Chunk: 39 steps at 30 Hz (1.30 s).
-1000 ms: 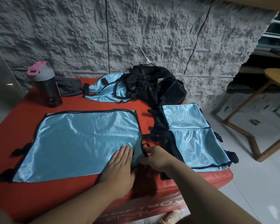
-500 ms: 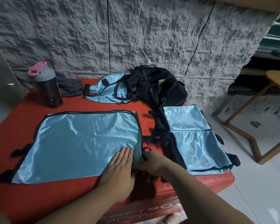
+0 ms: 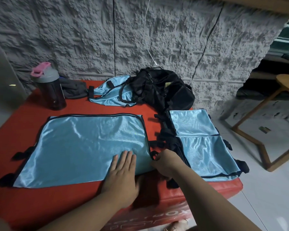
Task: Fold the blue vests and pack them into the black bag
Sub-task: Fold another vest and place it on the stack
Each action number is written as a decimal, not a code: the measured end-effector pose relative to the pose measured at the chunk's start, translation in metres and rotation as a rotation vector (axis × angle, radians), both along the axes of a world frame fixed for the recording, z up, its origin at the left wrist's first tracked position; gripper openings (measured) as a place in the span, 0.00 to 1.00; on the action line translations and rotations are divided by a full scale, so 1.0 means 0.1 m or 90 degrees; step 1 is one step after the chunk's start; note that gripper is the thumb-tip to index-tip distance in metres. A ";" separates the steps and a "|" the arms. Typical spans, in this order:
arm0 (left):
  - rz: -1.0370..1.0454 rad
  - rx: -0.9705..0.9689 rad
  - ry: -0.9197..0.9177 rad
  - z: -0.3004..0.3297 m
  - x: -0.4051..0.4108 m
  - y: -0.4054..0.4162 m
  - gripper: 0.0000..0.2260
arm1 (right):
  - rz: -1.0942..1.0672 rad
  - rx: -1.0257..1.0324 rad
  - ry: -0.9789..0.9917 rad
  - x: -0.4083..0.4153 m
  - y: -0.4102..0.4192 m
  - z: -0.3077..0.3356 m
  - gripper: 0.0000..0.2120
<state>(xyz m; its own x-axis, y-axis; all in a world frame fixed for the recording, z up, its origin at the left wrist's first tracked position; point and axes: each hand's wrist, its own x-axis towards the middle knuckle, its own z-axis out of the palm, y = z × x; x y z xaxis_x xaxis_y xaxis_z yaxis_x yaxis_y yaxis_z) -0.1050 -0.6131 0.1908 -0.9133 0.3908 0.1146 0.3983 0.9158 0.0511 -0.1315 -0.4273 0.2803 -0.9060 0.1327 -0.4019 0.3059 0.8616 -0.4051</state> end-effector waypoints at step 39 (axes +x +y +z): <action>0.381 0.012 -0.172 0.30 -0.52 -2.56 0.28 | 0.211 0.198 0.234 -0.21 -0.82 -0.71 0.38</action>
<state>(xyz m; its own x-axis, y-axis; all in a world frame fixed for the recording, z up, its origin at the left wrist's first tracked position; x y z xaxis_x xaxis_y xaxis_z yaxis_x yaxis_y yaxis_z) -0.1574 -0.8687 0.2213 -0.9700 -0.1936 -0.1469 -0.2088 0.9733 0.0955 -0.1525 -0.5090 0.2095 -0.9920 -0.1198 -0.0407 -0.1126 0.9827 -0.1469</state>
